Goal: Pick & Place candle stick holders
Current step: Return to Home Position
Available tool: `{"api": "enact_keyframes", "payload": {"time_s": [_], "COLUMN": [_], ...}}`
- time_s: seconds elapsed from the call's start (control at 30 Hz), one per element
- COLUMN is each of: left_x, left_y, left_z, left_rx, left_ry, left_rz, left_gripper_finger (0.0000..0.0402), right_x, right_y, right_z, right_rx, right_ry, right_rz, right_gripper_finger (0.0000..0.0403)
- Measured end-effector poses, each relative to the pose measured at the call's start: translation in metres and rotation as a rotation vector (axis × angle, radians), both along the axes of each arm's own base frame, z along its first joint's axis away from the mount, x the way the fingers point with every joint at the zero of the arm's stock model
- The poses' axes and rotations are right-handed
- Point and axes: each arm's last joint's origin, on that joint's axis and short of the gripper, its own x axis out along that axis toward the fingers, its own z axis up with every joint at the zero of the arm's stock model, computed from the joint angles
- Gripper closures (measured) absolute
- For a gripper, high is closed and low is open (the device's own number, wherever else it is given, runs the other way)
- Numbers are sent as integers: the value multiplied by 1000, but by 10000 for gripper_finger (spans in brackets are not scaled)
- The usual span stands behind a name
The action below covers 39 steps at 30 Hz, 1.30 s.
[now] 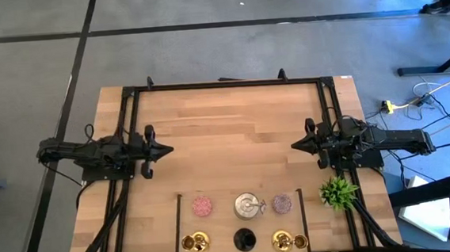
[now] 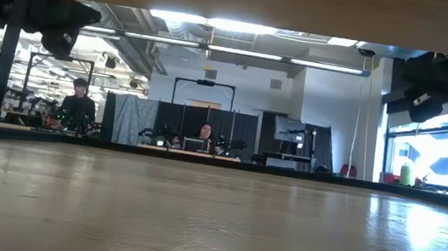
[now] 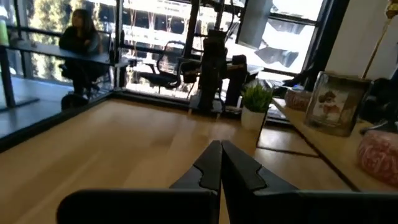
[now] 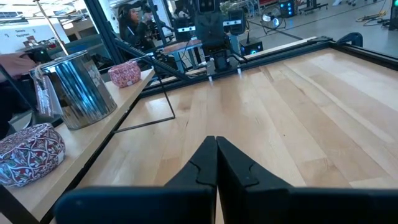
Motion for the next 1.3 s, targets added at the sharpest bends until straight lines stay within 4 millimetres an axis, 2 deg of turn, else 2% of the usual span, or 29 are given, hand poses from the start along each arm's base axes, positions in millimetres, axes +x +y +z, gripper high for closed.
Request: {"api": "enact_keyframes", "payload": {"time_s": [0.17,0.27,0.77,1.3], "left_x": [1,3,13,13], "left_y": [0,0,-3,-3], "left_z": [-2,-4,-20,-21], "left_rx": [249,313,235,236], "left_ry": [43,72,248,253], "left_rz": [26,25,-61,-61], "left_gripper_finger": [400,400,400,400], "right_x": [0,0,0,0], "right_y": [0,0,0,0], "right_z": [0,0,0,0], "right_rx": [0,0,0,0], "right_ry": [0,0,0,0], "right_rz": [0,0,0,0], "right_gripper_finger": [403,403,403,403]}}
